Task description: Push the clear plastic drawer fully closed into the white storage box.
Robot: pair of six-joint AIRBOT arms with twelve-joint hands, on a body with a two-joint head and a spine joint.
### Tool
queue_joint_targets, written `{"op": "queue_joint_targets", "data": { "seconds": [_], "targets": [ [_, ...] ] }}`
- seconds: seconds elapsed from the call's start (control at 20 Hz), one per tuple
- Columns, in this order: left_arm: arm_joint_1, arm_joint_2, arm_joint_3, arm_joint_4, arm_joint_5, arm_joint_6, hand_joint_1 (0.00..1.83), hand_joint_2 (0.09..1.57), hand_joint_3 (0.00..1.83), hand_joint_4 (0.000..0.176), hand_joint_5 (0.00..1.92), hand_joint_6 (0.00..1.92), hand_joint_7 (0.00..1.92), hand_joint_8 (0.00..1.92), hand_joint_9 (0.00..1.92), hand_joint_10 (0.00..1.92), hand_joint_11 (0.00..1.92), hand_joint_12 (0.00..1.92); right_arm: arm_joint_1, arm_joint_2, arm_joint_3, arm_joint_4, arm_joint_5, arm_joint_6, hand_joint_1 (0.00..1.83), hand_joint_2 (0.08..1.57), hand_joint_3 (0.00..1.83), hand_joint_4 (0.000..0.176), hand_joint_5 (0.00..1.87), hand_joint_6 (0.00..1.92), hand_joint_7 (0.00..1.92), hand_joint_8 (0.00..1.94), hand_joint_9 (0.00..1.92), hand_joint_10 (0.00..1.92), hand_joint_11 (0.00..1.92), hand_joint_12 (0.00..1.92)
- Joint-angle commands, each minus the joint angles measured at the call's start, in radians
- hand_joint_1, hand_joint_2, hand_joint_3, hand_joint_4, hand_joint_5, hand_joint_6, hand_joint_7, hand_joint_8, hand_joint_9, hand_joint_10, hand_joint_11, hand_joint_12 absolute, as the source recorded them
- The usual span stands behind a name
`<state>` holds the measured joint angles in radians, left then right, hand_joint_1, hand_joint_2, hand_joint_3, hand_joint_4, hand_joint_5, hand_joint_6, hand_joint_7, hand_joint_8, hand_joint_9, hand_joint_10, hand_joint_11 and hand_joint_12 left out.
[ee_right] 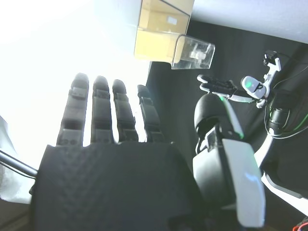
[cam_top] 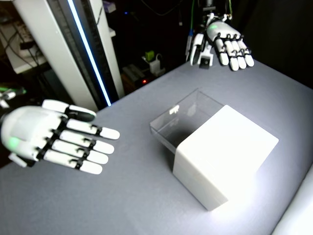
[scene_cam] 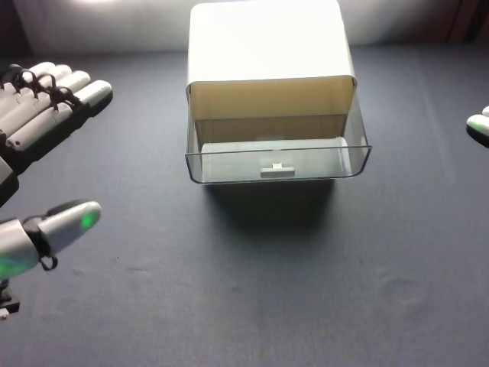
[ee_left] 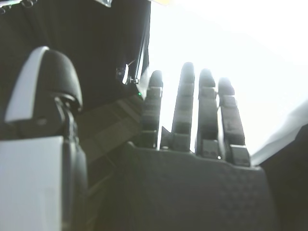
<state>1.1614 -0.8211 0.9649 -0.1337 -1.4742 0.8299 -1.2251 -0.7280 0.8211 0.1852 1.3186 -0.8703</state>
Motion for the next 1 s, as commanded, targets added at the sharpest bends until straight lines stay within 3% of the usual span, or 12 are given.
{"op": "queue_joint_targets", "data": {
  "seconds": [0.0, 0.45, 0.55, 0.75, 0.9, 0.95],
  "targets": [
    [-0.009, -0.001, 0.007, -0.012, -0.12, -0.006, 0.14, 1.33, 0.02, 0.057, 0.0, 0.0, 0.0, 0.0, 0.0, 0.0, 0.0, 0.0, 0.01, -0.001, 0.004, 0.006, 0.118, 0.001, 0.18, 1.41, 0.02, 0.0, 0.01, 0.0, 0.0, 0.0, 0.0, 0.0, 0.0, 0.0],
    [-0.009, 0.003, 0.009, -0.014, -0.108, -0.01, 0.09, 1.35, 0.01, 0.057, 0.0, 0.0, 0.0, 0.0, 0.0, 0.0, 0.0, 0.0, 0.012, 0.012, -0.008, -0.041, 0.105, 0.013, 0.17, 1.42, 0.0, 0.0, 0.04, 0.01, 0.0, 0.0, 0.0, 0.0, 0.0, 0.0],
    [-0.008, 0.005, 0.008, -0.018, -0.108, -0.01, 0.19, 1.34, 0.0, 0.059, 0.0, 0.0, 0.0, 0.0, 0.0, 0.0, 0.0, 0.0, 0.012, 0.021, -0.014, -0.067, 0.105, 0.033, 0.18, 1.42, 0.0, 0.0, 0.1, 0.04, 0.02, 0.01, 0.0, 0.0, 0.0, 0.0],
    [-0.005, 0.006, 0.008, -0.029, -0.111, -0.01, 0.15, 1.36, 0.0, 0.066, 0.0, 0.0, 0.0, 0.0, 0.0, 0.0, 0.0, 0.0, 0.012, 0.025, -0.019, -0.12, 0.101, 0.081, 0.2, 1.43, 0.0, 0.0, 0.28, 0.02, 0.18, 0.01, 0.2, 0.06, 0.0, 0.88],
    [0.0, 0.006, 0.007, -0.04, -0.117, -0.01, 0.09, 1.36, 0.0, 0.049, 0.0, 0.0, 0.0, 0.0, 0.0, 0.0, 0.0, 0.0, 0.014, 0.025, -0.019, -0.163, 0.083, 0.118, 0.21, 1.42, 0.0, 0.0, 0.33, 0.02, 0.26, 0.01, 0.27, 0.06, 0.0, 1.09],
    [0.001, 0.007, 0.007, -0.043, -0.119, -0.009, 0.09, 1.36, 0.0, 0.052, 0.0, 0.0, 0.0, 0.0, 0.0, 0.0, 0.0, 0.0, 0.017, 0.025, -0.019, -0.178, 0.078, 0.131, 0.2, 1.43, 0.0, 0.0, 0.33, 0.02, 0.28, 0.01, 0.28, 0.06, 0.0, 1.14]
  ]
}}
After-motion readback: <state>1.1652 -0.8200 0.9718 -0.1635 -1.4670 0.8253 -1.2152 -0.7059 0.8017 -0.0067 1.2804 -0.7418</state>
